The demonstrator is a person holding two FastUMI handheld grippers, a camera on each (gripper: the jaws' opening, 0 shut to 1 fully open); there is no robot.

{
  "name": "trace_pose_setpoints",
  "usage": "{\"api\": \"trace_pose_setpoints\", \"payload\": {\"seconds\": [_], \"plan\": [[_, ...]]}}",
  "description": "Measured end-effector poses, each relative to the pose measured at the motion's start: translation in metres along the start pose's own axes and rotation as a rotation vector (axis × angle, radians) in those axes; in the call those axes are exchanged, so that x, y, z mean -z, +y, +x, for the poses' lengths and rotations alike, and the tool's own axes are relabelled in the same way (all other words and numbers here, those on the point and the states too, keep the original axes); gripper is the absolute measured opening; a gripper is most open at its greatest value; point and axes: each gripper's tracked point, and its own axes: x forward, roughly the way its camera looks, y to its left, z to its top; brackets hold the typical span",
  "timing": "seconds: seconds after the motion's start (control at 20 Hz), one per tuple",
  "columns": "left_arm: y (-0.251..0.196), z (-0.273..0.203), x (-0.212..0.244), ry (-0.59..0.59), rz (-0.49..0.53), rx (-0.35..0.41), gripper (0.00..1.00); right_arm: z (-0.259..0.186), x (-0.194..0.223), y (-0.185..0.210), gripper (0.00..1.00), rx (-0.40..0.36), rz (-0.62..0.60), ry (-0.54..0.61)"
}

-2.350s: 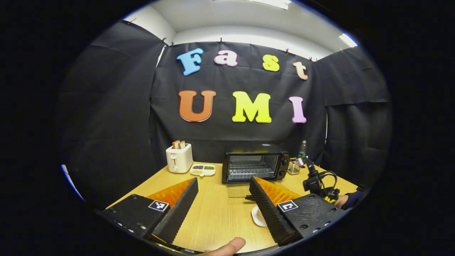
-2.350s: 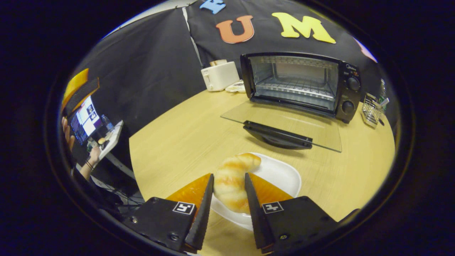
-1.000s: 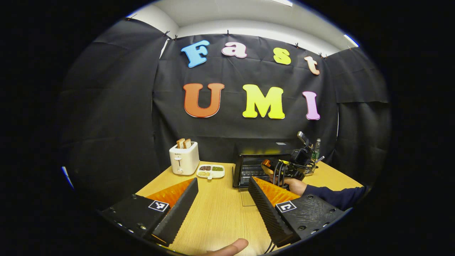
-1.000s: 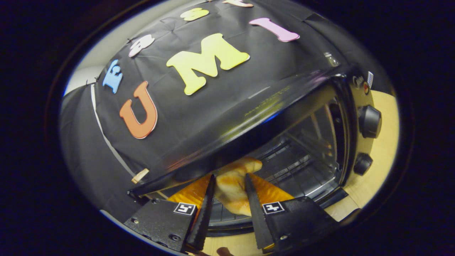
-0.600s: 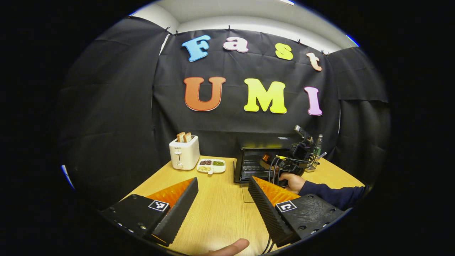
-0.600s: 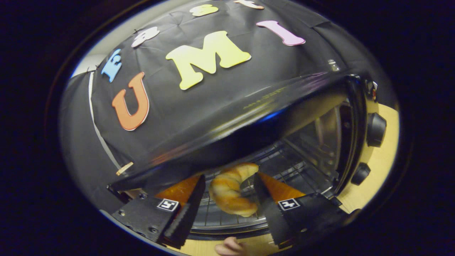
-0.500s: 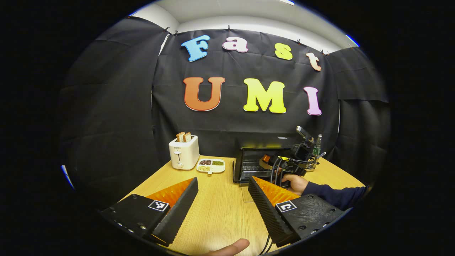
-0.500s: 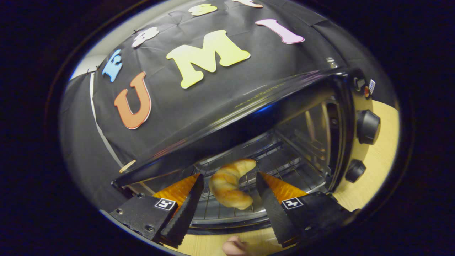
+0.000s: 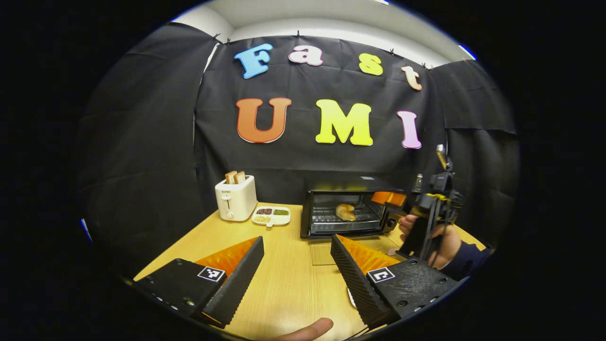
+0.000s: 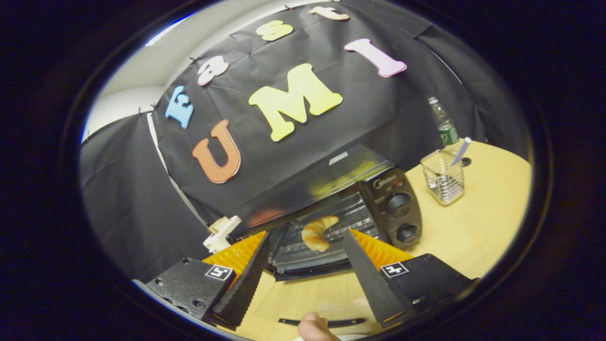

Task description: Open the electric oven with the left hand, put the food in, and close the electric oven.

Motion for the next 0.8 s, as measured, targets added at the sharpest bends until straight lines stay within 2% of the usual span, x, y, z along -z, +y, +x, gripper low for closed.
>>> {"api": "trace_pose_setpoints", "payload": {"seconds": [0.05,0.1,0.15,0.2,0.25,0.4,0.45,0.55,0.7,0.75,0.8], "plan": [[-0.008,0.003,0.001,0.004,-0.008,0.012,0.94,-0.017,-0.014,-0.003,0.94,0.0,-0.02,-0.025],[-0.016,0.006,0.004,0.008,-0.011,0.025,0.94,-0.032,-0.026,-0.009,0.98,0.022,-0.062,-0.042],[-0.025,0.011,0.007,0.015,-0.011,0.039,0.94,-0.049,-0.037,-0.021,0.93,0.065,-0.114,-0.069],[-0.035,0.017,0.012,0.027,-0.009,0.053,0.94,-0.064,-0.052,-0.036,0.92,0.142,-0.161,-0.104],[-0.045,0.022,0.019,0.046,-0.006,0.067,0.94,-0.081,-0.067,-0.045,0.98,0.19,-0.2,-0.145],[-0.078,0.042,0.041,0.108,0.011,0.109,0.94,-0.137,-0.105,-0.044,0.96,0.226,-0.294,-0.237],[-0.087,0.048,0.049,0.136,0.016,0.122,0.94,-0.15,-0.115,-0.051,0.94,0.257,-0.321,-0.259],[-0.108,0.06,0.069,0.201,0.032,0.152,0.94,-0.178,-0.136,-0.065,0.99,0.342,-0.355,-0.287],[-0.129,0.074,0.095,0.287,0.064,0.167,0.94,-0.216,-0.158,-0.069,0.96,0.373,-0.4,-0.309],[-0.133,0.078,0.105,0.317,0.075,0.166,0.94,-0.227,-0.166,-0.068,1.0,0.37,-0.4,-0.327],[-0.136,0.082,0.117,0.353,0.087,0.158,0.94,-0.24,-0.171,-0.068,1.0,0.359,-0.398,-0.346]]}}
